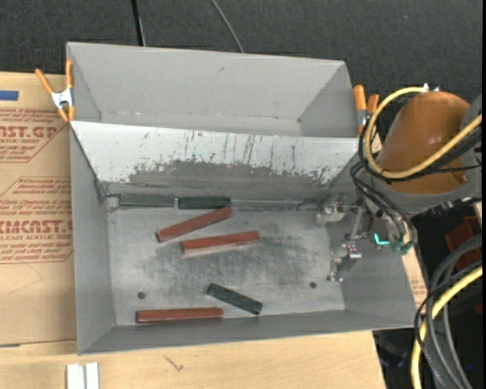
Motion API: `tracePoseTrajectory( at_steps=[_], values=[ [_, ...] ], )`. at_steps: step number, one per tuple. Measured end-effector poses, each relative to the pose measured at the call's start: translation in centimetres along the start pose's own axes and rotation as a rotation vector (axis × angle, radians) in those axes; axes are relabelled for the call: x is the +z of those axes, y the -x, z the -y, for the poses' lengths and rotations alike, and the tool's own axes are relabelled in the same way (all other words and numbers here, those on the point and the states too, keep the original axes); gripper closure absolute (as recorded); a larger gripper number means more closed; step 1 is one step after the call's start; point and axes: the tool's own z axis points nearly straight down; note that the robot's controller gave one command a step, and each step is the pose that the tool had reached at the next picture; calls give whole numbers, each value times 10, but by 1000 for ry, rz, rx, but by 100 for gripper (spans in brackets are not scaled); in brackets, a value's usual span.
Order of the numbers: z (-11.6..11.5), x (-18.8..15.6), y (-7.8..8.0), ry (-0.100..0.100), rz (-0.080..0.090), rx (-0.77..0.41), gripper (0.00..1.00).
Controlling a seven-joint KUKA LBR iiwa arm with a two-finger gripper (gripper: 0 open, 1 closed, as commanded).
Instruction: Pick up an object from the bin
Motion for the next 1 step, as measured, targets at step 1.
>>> tracePoseTrajectory(
  at_steps=[1],
  values=[
    [0,-4,2,-1,8,-1,0]
  ],
)
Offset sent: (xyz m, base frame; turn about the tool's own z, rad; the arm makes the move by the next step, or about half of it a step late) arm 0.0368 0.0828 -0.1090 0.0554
